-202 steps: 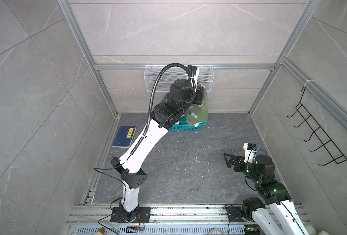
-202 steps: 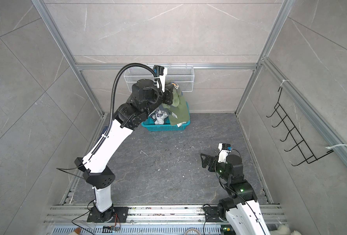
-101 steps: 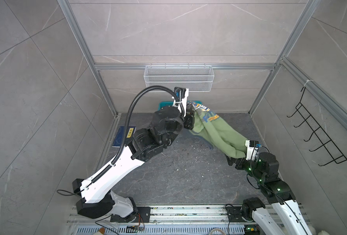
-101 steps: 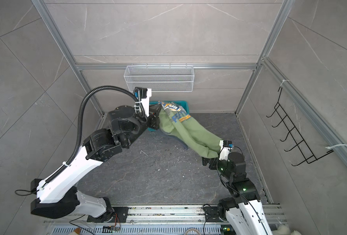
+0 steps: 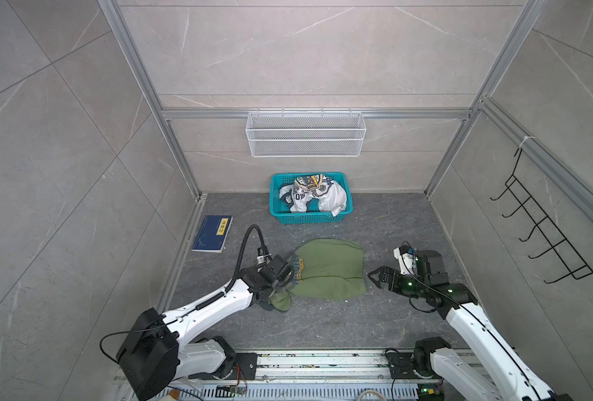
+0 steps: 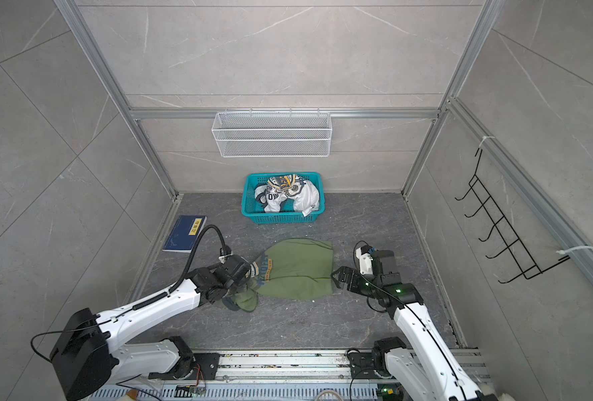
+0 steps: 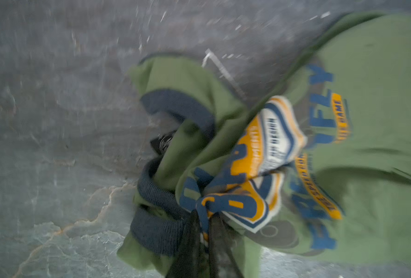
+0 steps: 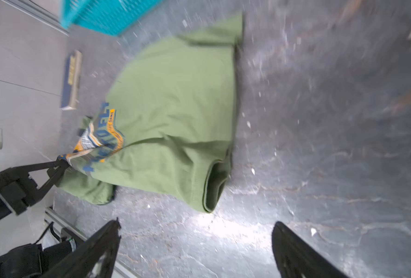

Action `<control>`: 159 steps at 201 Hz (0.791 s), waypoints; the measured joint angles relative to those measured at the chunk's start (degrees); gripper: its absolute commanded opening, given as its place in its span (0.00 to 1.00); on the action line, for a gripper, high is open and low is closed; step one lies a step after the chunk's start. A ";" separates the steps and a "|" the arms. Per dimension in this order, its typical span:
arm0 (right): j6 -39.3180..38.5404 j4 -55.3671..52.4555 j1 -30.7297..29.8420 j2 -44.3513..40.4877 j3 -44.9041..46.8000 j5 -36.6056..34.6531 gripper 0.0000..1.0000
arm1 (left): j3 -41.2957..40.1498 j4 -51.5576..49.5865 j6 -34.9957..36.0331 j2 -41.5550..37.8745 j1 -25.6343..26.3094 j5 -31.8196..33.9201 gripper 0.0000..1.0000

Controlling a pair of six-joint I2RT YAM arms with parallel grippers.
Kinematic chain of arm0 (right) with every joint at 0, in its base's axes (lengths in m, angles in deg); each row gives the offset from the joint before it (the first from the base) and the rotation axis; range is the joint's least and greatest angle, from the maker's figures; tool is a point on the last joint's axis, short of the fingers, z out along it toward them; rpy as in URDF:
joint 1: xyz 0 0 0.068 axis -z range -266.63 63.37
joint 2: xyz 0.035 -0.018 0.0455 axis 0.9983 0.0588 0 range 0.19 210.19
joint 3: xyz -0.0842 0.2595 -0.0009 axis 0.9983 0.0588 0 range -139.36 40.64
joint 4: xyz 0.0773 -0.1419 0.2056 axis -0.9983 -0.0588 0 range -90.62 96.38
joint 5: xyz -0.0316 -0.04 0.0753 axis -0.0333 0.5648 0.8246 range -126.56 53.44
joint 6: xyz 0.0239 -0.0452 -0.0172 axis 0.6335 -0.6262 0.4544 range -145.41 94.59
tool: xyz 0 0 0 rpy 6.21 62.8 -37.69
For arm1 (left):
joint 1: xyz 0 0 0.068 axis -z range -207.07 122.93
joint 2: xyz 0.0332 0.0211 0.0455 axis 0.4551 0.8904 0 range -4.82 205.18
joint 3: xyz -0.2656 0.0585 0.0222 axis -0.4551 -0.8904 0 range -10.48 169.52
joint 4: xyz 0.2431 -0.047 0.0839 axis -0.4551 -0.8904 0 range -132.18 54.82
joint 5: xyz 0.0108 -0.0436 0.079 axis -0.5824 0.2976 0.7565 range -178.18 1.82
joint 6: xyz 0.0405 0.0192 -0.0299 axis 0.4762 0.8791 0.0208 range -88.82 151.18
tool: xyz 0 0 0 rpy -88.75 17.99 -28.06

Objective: Fold and stack tank tops
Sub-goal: Place the tank top at the center of the table.

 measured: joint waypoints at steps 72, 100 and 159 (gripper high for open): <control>3.37 7.82 -11.32 7.91 1.36 -0.81 0.92 | 11.28 1.09 11.04 10.78 -14.12 -5.70 0.68; 6.32 11.28 -15.85 9.40 4.33 -2.43 0.85 | 5.68 0.83 10.91 3.08 -13.64 -8.48 0.74; 11.85 17.68 -26.47 16.98 6.29 -7.61 0.72 | -7.19 1.20 8.87 -12.74 -12.70 -16.70 0.81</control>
